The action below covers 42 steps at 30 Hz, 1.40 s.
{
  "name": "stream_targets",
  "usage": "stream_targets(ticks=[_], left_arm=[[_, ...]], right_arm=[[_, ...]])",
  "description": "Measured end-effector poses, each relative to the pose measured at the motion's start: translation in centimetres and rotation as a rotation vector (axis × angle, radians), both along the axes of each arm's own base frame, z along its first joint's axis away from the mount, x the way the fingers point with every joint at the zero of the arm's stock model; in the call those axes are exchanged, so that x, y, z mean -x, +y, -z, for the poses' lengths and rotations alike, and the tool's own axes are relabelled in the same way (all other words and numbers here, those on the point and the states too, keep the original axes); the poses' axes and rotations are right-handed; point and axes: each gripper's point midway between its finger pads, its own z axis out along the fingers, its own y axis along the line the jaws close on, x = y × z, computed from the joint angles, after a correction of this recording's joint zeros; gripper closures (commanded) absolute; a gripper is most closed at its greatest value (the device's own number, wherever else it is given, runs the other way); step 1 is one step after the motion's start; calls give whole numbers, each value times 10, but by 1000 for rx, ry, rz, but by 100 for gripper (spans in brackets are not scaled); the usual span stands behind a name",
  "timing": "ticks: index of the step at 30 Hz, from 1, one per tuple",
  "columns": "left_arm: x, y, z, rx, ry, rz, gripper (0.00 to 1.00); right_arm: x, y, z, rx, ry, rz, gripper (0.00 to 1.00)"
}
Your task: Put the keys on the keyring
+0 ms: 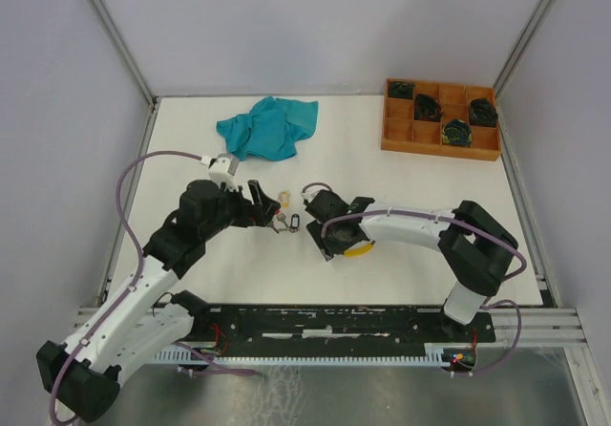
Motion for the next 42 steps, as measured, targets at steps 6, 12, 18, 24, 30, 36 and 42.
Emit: stream_targets(ticks=[6, 12, 18, 24, 30, 36, 42], left_arm=[[5, -17, 39, 60, 146, 29, 11], [10, -40, 61, 102, 239, 75, 16], [14, -70, 79, 114, 289, 137, 20], [18, -89, 105, 87, 351, 168, 30], [20, -101, 125, 62, 387, 189, 34], [24, -107, 144, 32, 424, 202, 34], [24, -116, 158, 14, 449, 219, 36]], right_arm=[[-3, -6, -51, -77, -97, 13, 34], [-9, -47, -62, -75, -166, 131, 37], [-18, -106, -38, -24, -154, 353, 44], [-29, -130, -24, -46, -157, 500, 49], [-40, -122, -15, -87, -152, 533, 52], [-45, -114, 3, -95, -118, 540, 51], [-54, -106, 4, -125, -134, 542, 55]])
